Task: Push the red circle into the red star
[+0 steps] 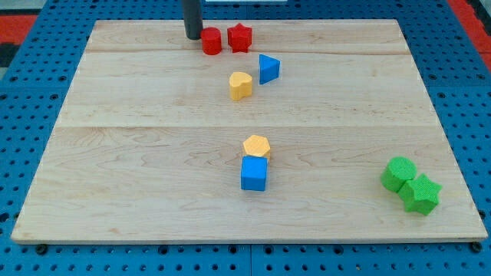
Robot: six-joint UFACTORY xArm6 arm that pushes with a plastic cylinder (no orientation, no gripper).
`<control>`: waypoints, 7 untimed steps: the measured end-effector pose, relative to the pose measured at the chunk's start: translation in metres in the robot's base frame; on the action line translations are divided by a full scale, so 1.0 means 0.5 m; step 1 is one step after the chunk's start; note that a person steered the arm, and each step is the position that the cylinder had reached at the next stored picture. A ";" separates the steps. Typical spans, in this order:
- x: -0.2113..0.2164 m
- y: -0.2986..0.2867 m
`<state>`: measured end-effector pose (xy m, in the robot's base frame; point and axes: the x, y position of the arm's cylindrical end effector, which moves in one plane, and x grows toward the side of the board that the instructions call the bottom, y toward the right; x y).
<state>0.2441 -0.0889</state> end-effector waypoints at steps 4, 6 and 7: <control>0.044 0.064; 0.057 0.064; 0.174 0.077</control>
